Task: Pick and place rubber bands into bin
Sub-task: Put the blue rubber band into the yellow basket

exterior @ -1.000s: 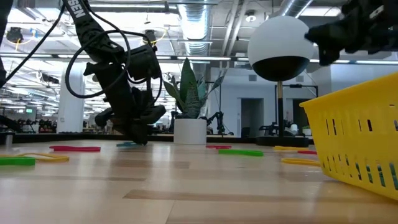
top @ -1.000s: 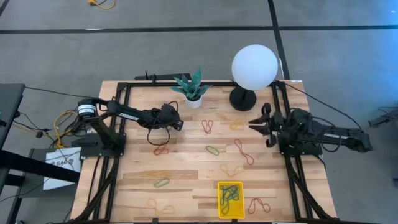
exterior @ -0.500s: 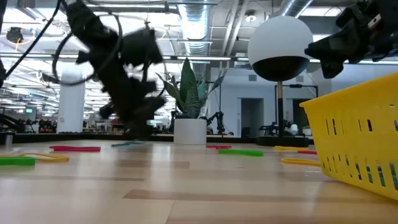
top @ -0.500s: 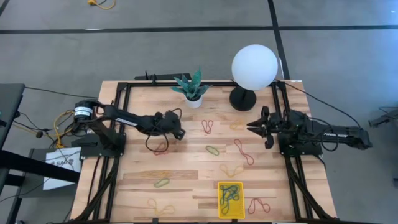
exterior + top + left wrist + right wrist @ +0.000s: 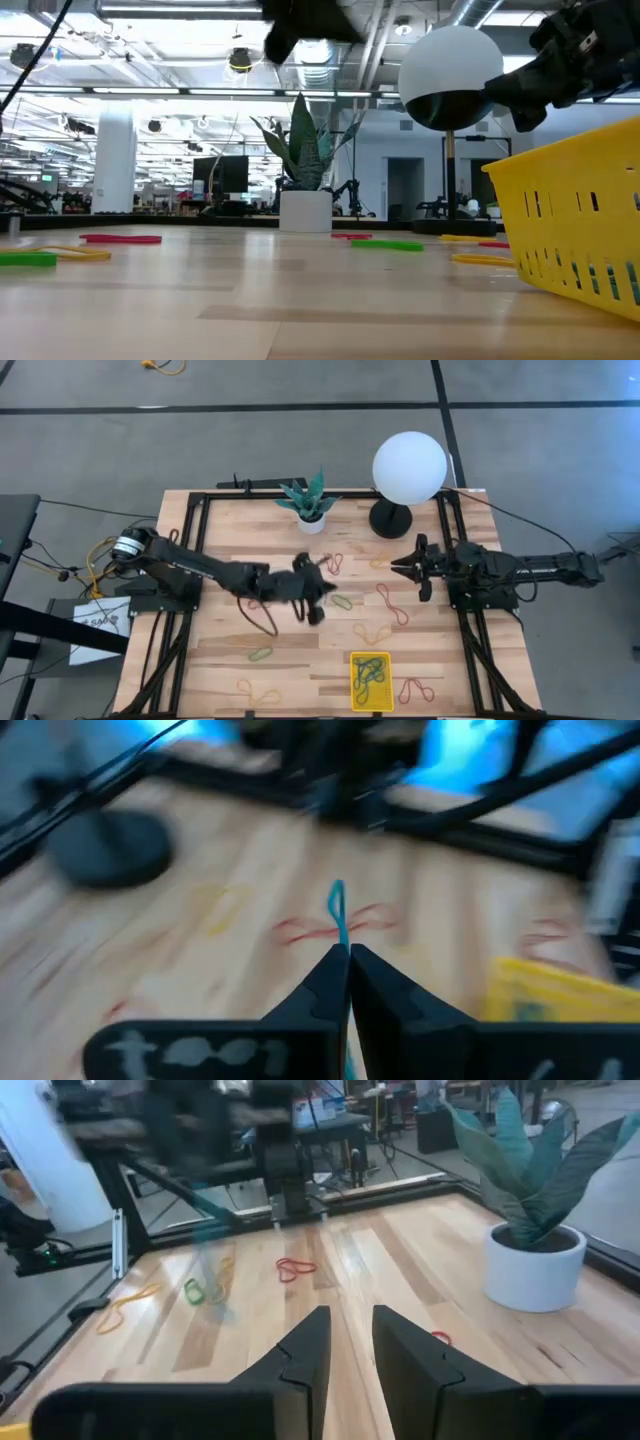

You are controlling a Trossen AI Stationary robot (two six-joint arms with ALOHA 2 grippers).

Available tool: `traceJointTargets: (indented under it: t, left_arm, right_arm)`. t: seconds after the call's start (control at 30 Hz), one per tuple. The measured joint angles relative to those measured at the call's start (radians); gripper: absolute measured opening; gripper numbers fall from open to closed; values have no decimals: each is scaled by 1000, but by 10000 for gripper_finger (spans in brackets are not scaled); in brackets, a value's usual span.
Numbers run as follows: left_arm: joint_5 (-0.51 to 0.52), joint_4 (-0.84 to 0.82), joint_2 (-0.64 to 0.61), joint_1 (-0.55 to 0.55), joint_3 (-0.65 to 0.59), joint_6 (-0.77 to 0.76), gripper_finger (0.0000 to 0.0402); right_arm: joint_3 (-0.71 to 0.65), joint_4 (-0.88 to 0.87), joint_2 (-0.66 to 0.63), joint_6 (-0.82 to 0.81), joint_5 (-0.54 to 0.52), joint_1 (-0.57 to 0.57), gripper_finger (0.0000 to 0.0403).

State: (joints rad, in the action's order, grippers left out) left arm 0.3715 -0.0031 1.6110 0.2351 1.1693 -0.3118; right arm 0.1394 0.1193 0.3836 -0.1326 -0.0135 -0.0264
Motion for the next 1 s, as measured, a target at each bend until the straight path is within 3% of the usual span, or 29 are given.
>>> traceJointTargets:
  t: [0.3, 0.63, 0.8, 1.0]
  left_arm:
    - [-127, 19, 182, 129, 190, 31, 0]
    - [-309, 2, 495, 189, 538, 3, 0]
    - [-283, -98, 603, 193, 645, -67, 0]
    - [-261, -106, 668, 191, 651, -175, 0]
  right_arm:
    - [0, 69, 18, -1, -11, 0, 72]
    - [0, 53, 18, -1, -11, 0, 72]
    - [0, 7, 18, -25, -11, 0, 72]
    - [1, -13, 18, -27, -11, 0, 72]
